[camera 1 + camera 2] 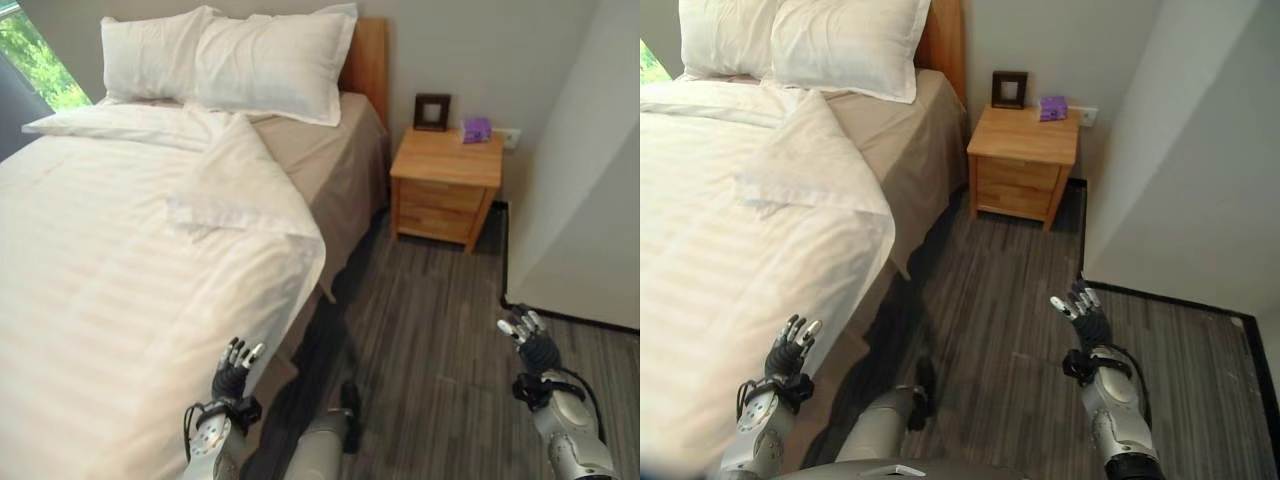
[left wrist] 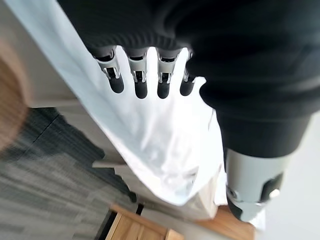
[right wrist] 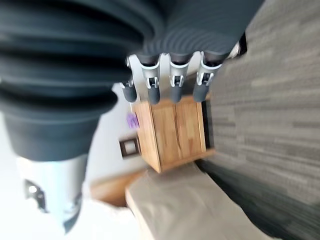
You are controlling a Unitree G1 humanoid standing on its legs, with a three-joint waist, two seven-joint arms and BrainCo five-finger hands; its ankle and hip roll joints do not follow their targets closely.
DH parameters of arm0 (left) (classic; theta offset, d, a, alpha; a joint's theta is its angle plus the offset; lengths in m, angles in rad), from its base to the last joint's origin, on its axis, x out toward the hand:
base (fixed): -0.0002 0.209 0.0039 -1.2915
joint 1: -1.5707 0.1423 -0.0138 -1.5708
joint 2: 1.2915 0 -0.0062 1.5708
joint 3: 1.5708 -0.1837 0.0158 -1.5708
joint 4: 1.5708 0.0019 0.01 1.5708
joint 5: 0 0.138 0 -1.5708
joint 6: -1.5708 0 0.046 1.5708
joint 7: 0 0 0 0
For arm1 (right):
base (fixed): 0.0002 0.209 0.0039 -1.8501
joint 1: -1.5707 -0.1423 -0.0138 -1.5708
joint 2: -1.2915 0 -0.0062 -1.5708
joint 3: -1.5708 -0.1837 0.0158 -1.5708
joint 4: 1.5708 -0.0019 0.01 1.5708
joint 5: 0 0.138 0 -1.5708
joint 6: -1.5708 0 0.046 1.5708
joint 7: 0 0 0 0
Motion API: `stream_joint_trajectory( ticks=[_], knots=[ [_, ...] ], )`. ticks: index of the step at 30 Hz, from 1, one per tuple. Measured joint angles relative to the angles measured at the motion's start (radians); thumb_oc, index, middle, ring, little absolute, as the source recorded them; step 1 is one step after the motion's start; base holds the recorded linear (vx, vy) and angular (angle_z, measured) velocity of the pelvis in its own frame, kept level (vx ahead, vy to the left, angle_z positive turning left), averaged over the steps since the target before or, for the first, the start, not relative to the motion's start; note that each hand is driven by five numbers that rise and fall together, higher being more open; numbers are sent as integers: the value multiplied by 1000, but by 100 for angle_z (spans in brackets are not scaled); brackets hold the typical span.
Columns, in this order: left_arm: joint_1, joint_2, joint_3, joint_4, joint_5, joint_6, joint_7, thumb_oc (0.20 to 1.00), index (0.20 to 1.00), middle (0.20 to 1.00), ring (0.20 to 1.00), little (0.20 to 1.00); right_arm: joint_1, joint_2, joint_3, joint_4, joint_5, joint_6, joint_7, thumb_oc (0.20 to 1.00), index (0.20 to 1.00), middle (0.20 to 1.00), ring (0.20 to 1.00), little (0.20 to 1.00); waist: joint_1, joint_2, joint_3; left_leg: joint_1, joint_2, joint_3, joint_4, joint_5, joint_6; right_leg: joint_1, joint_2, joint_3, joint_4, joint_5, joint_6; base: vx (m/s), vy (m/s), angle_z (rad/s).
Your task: Making the bed.
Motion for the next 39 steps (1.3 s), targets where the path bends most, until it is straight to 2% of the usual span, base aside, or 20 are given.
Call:
stream_joint_trajectory(
  ticks=[1,2,5,6,7,9,11,13,17,18,19,20,26,28,30,31,33,36,37,39],
  knots=[
    [31,7,10,-32,1,0,-1,1000,1000,1000,1000,1000,-4,9,23,-13,-33,9,1,1000,1000,1000,1000,1000,30,1,-17,35,-1,1,84,27,121,53,17,29,34,-19,20,388,73,-28],
    [36,6,29,-37,5,1,1,1000,1000,1000,1000,1000,-10,6,47,-25,-89,20,8,1000,1000,1000,1000,1000,43,-52,-43,66,-6,17,120,24,159,16,0,-8,195,-25,35,318,103,-1],
    [24,5,38,-37,10,1,6,1000,1000,1000,1000,1000,-60,6,10,-55,-169,12,1,1000,1000,1000,1000,1000,39,-90,-71,209,-17,-28,15,19,197,-287,-108,-111,871,147,172,288,17,4],
    [1,-1,25,-26,9,0,15,1000,1000,1000,1000,1000,-78,24,-23,-61,-164,-5,-8,1000,1000,1000,1000,1000,11,-79,-62,243,-17,-71,4,13,187,-376,-123,-133,991,126,143,349,-151,85],
    [-60,-5,-20,-16,10,0,11,1000,1000,1000,1000,1000,-84,40,-83,-88,-139,-20,-21,1000,1000,1000,1000,1000,-29,-46,-43,321,5,-171,-37,10,180,-505,-119,-143,975,17,85,278,-145,142],
    [-98,-8,-33,-28,10,-6,0,1000,1000,1000,1000,1000,-68,18,-88,-85,-136,-18,-16,1000,1000,1000,1000,1000,-43,-35,-37,374,13,-257,-40,1,151,-591,-146,-120,765,-20,70,241,-169,137],
    [-94,1,-20,-35,5,-14,-3,1000,1000,1000,1000,1000,-55,-3,-83,-76,-133,-14,-12,1000,1000,1000,1000,1000,-44,-47,-38,431,4,-338,-12,-41,98,-624,-196,-20,434,31,85,291,-223,165],
    [-76,16,2,-39,2,-18,-1,1000,1000,1000,1000,1000,-64,-19,-84,-75,-126,-14,-11,1000,1000,1000,1000,1000,-32,-57,-39,471,13,-358,-4,-112,104,-619,-208,18,228,162,82,305,-219,138],
    [-54,44,24,25,2,-18,2,1000,1000,1000,1000,1000,-69,-25,-102,-25,-124,-14,-12,1000,1000,1000,1000,1000,-33,-88,-44,492,48,-557,14,-175,50,-569,-185,424,-24,297,115,272,-262,153],
    [-64,57,24,39,2,-20,1,1000,1000,1000,1000,1000,-63,-19,-109,2,-123,-13,-13,1000,1000,1000,1000,1000,-48,-112,-28,490,62,-658,37,-206,2,-505,-190,528,-17,286,128,223,-393,235],
    [-74,60,27,42,3,-22,-1,1000,1000,1000,1000,1000,-39,-19,-114,4,-123,-13,-11,1000,1000,1000,1000,1000,-47,-125,-20,495,66,-708,57,-218,-16,-478,-187,538,25,294,158,183,-533,224],
    [-61,32,18,20,2,-25,-1,1000,1000,1000,1000,1000,-33,-22,-121,35,-124,-6,-7,1000,1000,1000,1000,1000,-20,-91,-11,491,116,-714,107,-233,-61,-484,-117,504,120,250,123,99,-392,136],
    [2,-26,69,-23,-8,-27,-10,1000,1000,1000,1000,1000,-42,-36,-178,51,-100,-15,-8,1000,1000,1000,1000,1000,-27,-71,15,391,206,-720,217,-159,-60,-491,-20,310,189,186,4,53,-412,84],
    [-15,-31,90,-3,-41,-30,12,1000,1000,1000,1000,1000,-20,-31,-186,58,-84,-15,-14,1000,1000,1000,1000,1000,-24,-118,44,320,208,-662,292,-91,-57,-484,-20,254,171,184,-36,-63,-396,103],
    [-30,-36,76,7,-46,-22,33,1000,1000,1000,1000,1000,9,-16,-228,-3,-63,-18,-28,1000,1000,1000,1000,1000,-73,-145,62,246,251,-410,371,-55,-49,-453,-49,147,130,197,-62,-45,-246,130],
    [-26,-35,75,-1,-46,-22,35,1000,1000,1000,1000,1000,8,-18,-226,-7,-62,-26,-37,1000,1000,1000,1000,1000,-72,-144,62,254,257,-355,357,-61,-57,-450,-49,134,127,200,-70,-37,-122,72],
    [-44,-23,69,-20,-45,-17,45,1000,1000,1000,1000,1000,17,-28,-237,-5,-62,-35,-54,1000,1000,1000,1000,1000,-91,-120,57,292,252,-175,271,-74,-74,-425,-49,61,93,215,-74,-18,-105,92],
    [-65,-13,68,-59,-41,-18,45,1000,1000,1000,1000,1000,43,-12,-250,-7,-61,-35,-67,1000,1000,1000,1000,1000,-97,-92,41,310,190,-65,163,-73,-73,-417,-52,11,44,226,-60,0,-48,86],
    [-91,-7,68,-47,-38,-15,47,1000,1000,1000,1000,1000,45,9,-259,-6,-59,-40,-76,1000,1000,1000,1000,1000,-107,-90,40,295,170,46,161,-80,-59,-408,-75,-29,21,232,-53,85,80,107],
    [-109,1,54,-58,-28,-18,53,1000,1000,1000,1000,1000,56,19,-253,-9,-57,-44,-89,1000,1000,1000,1000,1000,-132,-56,23,308,90,40,57,-83,-38,-431,-74,-63,24,249,-29,132,116,78]
  ],
)
